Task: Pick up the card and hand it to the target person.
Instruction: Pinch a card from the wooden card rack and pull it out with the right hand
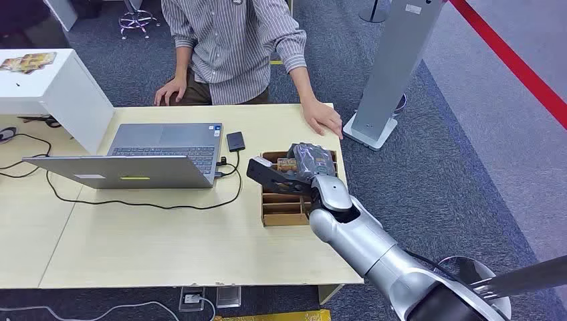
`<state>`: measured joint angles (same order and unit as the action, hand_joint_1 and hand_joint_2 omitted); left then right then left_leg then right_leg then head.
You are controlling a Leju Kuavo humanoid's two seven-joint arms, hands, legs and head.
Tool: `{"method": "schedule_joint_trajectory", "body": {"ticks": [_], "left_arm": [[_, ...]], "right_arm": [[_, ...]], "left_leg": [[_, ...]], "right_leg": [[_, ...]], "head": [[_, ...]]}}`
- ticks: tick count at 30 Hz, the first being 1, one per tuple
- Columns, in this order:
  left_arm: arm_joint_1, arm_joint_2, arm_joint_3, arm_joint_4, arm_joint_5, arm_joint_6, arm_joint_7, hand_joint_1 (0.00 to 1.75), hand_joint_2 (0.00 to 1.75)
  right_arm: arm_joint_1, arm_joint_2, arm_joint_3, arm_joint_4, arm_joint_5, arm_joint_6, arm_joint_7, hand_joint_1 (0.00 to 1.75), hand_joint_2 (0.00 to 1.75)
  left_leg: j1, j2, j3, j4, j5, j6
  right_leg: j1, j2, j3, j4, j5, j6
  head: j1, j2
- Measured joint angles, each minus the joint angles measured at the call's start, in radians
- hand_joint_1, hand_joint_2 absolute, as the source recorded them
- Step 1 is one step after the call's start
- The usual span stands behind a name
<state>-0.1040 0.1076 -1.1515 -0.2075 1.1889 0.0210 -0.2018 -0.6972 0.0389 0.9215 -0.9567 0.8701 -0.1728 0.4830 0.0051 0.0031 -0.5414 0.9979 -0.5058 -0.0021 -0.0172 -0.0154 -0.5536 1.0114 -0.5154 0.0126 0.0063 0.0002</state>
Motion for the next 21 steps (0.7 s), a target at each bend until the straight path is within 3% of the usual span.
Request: {"method": "schedule_joint_trajectory", "body": {"ticks": [11, 21], "left_arm": [[-0.001, 0.000, -0.019, 0.000, -0.061, -0.008, 0.011, 0.00, 0.00], [-0.001, 0.000, -0.027, 0.000, -0.050, -0.009, 0.002, 0.00, 0.00]], "right_arm": [[0.000, 0.000, -0.001, 0.006, -0.003, -0.002, 0.000, 0.77, 1.75], [-0.001, 0.005, -0.002, 0.030, -0.010, -0.005, -0.004, 0.82, 1.75]], "left_leg": [[0.000, 0.000, 0.000, 0.000, 0.000, 0.000], [0.000, 0.000, 0.000, 0.000, 0.000, 0.000]], "right_leg": [[0.000, 0.000, 0.000, 0.000, 0.000, 0.000], [0.000, 0.000, 0.000, 0.000, 0.000, 0.000]], "head": [[0.000, 0.000], [0.000, 0.000]]}}
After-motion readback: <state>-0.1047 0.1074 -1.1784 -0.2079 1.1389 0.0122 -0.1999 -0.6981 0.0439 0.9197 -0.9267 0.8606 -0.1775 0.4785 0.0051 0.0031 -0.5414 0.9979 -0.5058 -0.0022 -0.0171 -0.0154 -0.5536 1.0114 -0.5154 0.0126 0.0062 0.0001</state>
